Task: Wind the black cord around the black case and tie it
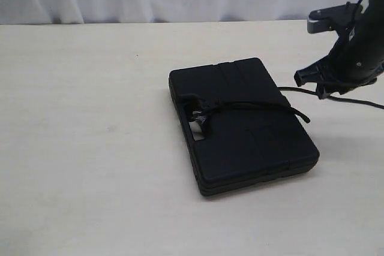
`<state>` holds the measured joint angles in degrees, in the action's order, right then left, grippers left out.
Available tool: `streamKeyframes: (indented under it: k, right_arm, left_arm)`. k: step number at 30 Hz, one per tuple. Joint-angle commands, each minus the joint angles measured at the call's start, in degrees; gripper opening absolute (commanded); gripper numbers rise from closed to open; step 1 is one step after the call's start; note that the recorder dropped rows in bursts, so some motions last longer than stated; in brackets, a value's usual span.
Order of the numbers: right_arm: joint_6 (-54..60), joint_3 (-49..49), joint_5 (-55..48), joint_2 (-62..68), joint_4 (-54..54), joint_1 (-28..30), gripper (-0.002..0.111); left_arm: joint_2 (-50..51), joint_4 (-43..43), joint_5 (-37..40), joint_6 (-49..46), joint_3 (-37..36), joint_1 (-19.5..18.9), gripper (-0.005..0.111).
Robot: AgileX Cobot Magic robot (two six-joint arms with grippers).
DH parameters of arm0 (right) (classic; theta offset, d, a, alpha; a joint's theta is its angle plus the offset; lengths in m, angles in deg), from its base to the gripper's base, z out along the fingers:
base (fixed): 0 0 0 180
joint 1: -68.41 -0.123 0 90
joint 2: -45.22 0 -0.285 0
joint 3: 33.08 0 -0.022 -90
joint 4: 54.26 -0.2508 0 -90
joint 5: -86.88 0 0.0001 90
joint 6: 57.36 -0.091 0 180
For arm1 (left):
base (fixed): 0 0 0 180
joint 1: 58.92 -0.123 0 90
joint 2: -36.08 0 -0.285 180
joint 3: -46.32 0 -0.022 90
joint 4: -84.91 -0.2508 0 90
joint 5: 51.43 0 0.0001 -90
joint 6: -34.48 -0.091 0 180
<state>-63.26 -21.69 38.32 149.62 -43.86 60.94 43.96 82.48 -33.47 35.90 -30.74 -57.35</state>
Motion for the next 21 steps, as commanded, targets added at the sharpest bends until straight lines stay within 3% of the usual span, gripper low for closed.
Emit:
streamKeyframes:
  k: [1, 4, 12, 15, 18, 21]
  right_arm:
    - [8.7, -0.1, 4.6, -3.4, -11.0, 1.5, 0.020]
    - [9.1, -0.1, 5.5, -5.2, -11.3, 1.3, 0.005]
    - [9.7, -0.1, 5.8, -8.3, -13.3, 1.3, 0.004]
    - [11.8, -0.1, 5.8, -8.4, -15.9, 1.3, 0.004]
    - [15.0, -0.1, 5.9, -8.4, -20.0, 1.3, 0.004]
    - [17.9, -0.1, 5.9, -8.4, -23.8, 1.3, 0.004]
  left_arm:
    - [-0.1, 0.0, -0.3, 0.2, -0.2, 0.4, 0.000]
    - [-0.1, 0.0, -0.3, 0.2, -0.2, 0.4, 0.000]
    - [-0.1, -0.6, -0.3, -0.1, -0.2, 0.4, 0.000]
    - [-0.1, -5.3, -4.7, -1.7, -0.2, 0.4, 0.000]
    - [-0.1, 9.2, -14.2, 4.6, -0.2, 0.4, 0.000]
    - [-0.1, 20.6, -23.9, 5.0, -0.2, 0.4, 0.000]
